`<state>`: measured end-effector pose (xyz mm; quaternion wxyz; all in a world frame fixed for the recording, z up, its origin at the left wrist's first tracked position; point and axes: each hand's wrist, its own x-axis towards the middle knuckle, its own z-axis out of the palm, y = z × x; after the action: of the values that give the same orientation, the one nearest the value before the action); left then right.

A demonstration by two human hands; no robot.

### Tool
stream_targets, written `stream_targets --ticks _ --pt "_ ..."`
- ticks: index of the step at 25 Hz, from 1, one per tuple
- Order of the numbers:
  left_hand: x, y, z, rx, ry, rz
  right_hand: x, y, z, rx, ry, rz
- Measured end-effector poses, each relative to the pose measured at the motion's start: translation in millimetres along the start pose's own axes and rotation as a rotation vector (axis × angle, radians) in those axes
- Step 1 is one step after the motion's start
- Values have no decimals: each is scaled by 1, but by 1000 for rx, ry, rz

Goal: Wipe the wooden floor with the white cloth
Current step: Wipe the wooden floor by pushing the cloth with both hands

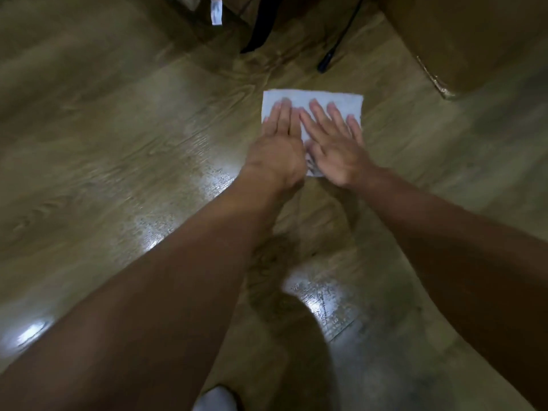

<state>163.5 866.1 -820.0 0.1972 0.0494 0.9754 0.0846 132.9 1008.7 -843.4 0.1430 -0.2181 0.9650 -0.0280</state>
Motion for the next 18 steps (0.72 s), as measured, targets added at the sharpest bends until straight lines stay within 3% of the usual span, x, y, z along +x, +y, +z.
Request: stream_targets --ticks 4,10,15,18 --pt "-6 7 2 -13 -24 -92 -6 -7 -6 97 -1 26" --pt "-157 5 61 106 62 11 -133 -67 33 89 -13 -104" --pt "-111 -34 33 64 116 -128 -45 -74 11 37 -34 -229" --pt "-72 -46 15 146 -34 -183 -5 -76 -2 52 -116 -210"
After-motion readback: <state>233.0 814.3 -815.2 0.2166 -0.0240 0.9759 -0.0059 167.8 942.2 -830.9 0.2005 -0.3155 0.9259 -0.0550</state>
